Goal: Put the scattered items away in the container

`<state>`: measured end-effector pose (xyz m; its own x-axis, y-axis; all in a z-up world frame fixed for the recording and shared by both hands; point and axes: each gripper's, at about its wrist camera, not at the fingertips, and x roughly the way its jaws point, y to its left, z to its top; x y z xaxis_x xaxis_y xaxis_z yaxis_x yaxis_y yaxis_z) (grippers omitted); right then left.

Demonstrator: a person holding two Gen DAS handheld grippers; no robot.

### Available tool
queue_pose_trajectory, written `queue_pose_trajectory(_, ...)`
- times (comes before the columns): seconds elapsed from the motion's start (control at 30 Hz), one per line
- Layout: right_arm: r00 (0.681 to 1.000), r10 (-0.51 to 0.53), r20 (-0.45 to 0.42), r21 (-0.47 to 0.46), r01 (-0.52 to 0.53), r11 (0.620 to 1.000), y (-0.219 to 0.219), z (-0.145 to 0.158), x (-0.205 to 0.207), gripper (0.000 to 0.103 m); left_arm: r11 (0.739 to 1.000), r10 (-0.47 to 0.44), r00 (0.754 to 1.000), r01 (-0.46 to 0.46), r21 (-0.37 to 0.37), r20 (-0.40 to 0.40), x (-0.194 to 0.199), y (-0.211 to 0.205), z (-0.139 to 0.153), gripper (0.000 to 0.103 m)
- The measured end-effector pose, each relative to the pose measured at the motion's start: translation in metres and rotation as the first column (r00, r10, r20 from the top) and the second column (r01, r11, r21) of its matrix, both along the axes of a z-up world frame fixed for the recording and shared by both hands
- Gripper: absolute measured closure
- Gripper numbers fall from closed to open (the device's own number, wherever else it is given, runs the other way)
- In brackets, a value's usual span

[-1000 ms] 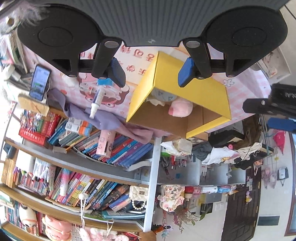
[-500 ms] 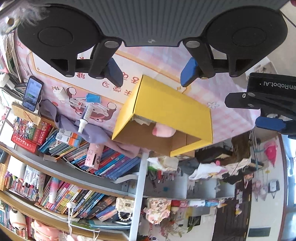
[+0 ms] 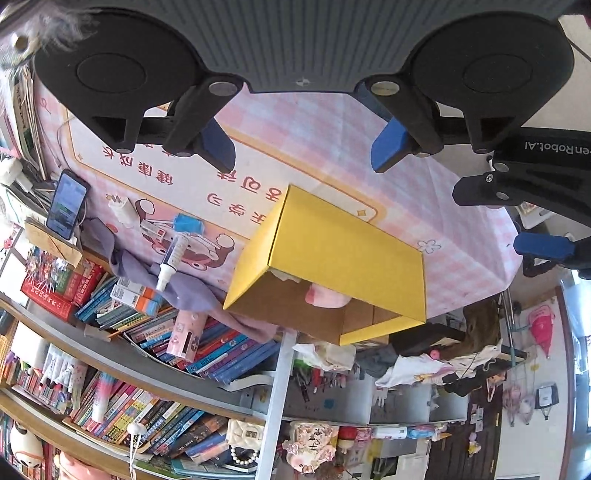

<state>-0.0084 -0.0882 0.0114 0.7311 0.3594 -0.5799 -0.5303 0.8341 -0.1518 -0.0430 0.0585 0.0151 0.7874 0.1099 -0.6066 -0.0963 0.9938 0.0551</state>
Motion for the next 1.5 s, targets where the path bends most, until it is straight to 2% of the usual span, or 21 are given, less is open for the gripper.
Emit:
queue_pose_trajectory(0.1,1.000,-0.006,-0.008,-0.007,0.006,1.000,-0.002,-0.003,0.001,0.023,1.000,0.005,1.000,-0.005,0.006,-0.005,0.001,-0.002,-0.001,0.014)
queue_pose_trajectory(0.43,1.000,-0.004,-0.016,-0.016,0.004,1.000,-0.007,-0.006,0.009,0.022,1.000,0.001,0.999,0.000,0.023,-0.034,0.010,-0.005,-0.004,0.007)
queue_pose_trajectory(0.6,1.000,-0.005,-0.020,-0.031,0.004,1.000,-0.016,-0.006,0.013,0.020,0.999,-0.015,0.997,0.017,0.040,-0.073,0.011,-0.011,-0.009,0.007)
queue_pose_trajectory(0.83,0.999,-0.033,-0.030,-0.043,0.032,0.999,-0.033,-0.008,0.020,0.020,0.998,-0.038,0.996,0.041,0.037,-0.079,0.018,-0.022,-0.012,0.007)
queue_pose_trajectory(1.23,0.994,-0.106,-0.033,-0.042,0.105,0.994,-0.065,-0.011,0.023,0.020,0.990,-0.129,0.986,0.133,0.036,-0.103,0.031,-0.047,-0.015,0.007)
queue_pose_trajectory(1.5,0.984,-0.177,-0.023,-0.035,0.176,0.984,-0.086,-0.011,0.022,0.020,0.975,-0.216,0.971,0.220,0.041,-0.100,0.040,-0.072,-0.015,0.007)
